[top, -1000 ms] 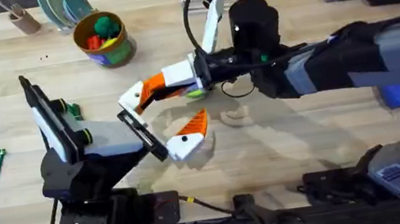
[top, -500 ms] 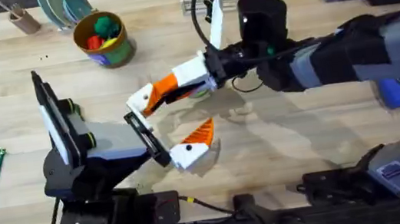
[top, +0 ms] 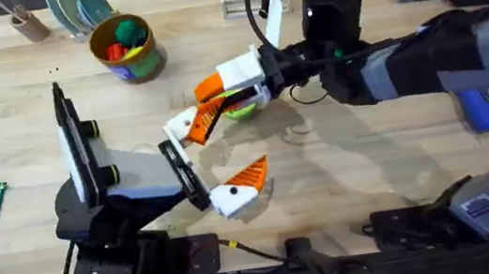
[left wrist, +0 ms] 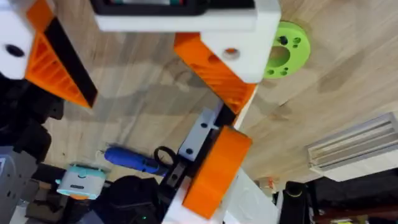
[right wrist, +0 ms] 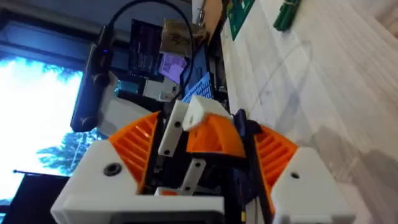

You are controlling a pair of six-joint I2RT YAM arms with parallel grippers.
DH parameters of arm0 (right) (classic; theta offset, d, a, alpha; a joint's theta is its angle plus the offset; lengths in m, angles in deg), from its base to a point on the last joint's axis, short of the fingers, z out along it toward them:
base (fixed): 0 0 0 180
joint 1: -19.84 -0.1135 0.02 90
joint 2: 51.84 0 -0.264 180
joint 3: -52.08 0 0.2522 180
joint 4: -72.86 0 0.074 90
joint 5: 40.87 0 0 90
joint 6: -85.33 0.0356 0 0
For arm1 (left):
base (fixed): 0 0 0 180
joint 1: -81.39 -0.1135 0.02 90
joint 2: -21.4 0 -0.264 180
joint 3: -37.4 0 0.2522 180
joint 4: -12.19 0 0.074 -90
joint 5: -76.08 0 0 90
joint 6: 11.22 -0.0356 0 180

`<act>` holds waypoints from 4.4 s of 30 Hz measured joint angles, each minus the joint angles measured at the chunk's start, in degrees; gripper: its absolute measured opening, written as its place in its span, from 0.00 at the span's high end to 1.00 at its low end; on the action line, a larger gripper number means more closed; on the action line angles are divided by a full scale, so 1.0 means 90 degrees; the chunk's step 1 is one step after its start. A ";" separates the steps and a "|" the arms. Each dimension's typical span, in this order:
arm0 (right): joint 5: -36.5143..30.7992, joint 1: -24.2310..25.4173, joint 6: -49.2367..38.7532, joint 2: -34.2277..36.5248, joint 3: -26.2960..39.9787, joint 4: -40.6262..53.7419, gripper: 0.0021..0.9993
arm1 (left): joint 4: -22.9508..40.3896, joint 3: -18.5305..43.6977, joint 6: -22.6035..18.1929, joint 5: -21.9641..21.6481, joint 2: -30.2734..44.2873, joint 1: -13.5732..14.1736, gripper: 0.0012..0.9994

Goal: Pick up the gripper from the table and insert it into the empty holder that is missing its gripper. Then pick up a screw, insert it into the mounting hole, and use the screwdriver to tighten it. Finally, clean up the table by picking up the vegetable and placing it into the bucket.

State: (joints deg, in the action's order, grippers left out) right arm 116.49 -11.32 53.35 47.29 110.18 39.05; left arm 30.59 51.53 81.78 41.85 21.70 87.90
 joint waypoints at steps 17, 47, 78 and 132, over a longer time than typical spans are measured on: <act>-0.0051 0.0083 -0.0685 0.0000 0.0012 0.0738 0.15 | 0.0005 0.0000 0.0000 0.0019 -0.0001 0.0000 0.01; -0.0549 -0.0002 -0.0254 0.0000 0.0022 0.0693 0.99 | -0.0017 -0.0002 0.0171 -0.0203 0.0001 0.0000 0.01; -0.3297 -0.1150 0.0792 0.0000 0.0034 0.0108 0.99 | -0.0261 -0.0012 0.0673 -0.2017 0.0002 -0.0095 0.01; -0.1941 -0.0077 0.0214 -0.0002 0.0058 0.0178 0.02 | -0.0341 -0.0010 0.0546 -0.1437 0.0002 0.0000 0.01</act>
State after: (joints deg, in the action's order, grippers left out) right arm 99.02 -12.01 55.27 47.27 110.70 40.65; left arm 27.52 51.44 86.70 28.92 21.72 87.90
